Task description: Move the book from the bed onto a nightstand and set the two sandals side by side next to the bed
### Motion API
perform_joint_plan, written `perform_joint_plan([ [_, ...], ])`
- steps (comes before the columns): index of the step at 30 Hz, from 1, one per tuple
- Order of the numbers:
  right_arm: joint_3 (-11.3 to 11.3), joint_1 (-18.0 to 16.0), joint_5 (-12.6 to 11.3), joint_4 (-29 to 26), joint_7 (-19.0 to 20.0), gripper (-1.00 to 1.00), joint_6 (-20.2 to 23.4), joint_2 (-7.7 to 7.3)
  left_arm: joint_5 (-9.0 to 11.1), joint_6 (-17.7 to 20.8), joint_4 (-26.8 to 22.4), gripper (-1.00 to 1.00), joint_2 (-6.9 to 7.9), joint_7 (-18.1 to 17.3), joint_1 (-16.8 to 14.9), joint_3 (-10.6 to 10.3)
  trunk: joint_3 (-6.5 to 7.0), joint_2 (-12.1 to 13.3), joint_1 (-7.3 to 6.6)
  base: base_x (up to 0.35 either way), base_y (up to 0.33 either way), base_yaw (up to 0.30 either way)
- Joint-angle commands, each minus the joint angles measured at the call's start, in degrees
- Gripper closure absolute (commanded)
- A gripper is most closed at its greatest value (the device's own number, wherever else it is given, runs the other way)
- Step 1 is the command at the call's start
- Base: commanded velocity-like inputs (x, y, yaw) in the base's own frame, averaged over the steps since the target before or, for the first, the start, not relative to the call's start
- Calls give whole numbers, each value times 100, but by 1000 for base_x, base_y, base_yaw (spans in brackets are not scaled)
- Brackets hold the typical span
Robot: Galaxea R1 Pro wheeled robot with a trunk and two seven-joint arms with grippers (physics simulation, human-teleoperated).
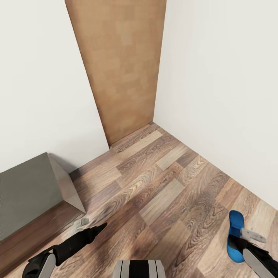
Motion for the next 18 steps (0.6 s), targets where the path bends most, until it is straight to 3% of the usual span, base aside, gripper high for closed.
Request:
perform_joint_plan([
  [1, 34, -2, 127, -6, -23, 100, -118, -11, 33, 42, -1, -100, 0, -4, -2, -11, 19, 0, -3, 0, 0, 0],
  [3, 37, -1, 312, -50, 227, 100, -244, -23, 33, 41, -1, -100, 1, 1, -2, -28, 63, 3, -8, 0, 0, 0],
  [5, 38, -1, 388, -110, 955, 100, -289, -35, 33, 40, 2, -100, 0, 7, -2, -34, 107, 5, -14, 0, 0, 0],
  [8, 39, -1, 427, -132, 2644, 100, -281, -48, 33, 40, 7, -100, -1, 9, -2, -38, 174, 9, -21, 0, 0, 0],
  [10, 46, -1, 442, -109, 4042, 100, -202, -55, 31, 40, 8, -100, -1, 10, -2, -39, 218, 12, -26, 0, 0, 0],
  [14, 48, 16, 462, -96, 4885, 100, -166, -57, 23, 30, 103, -100, -1, 17, -2, -39, 307, 17, -37, 0, 0, 0],
  [18, 48, 32, 489, 89, 5345, 100, -201, -51, -3, 16, 438, -100, 2, 27, -2, -41, 395, 23, -47, 0, 0, 0],
])
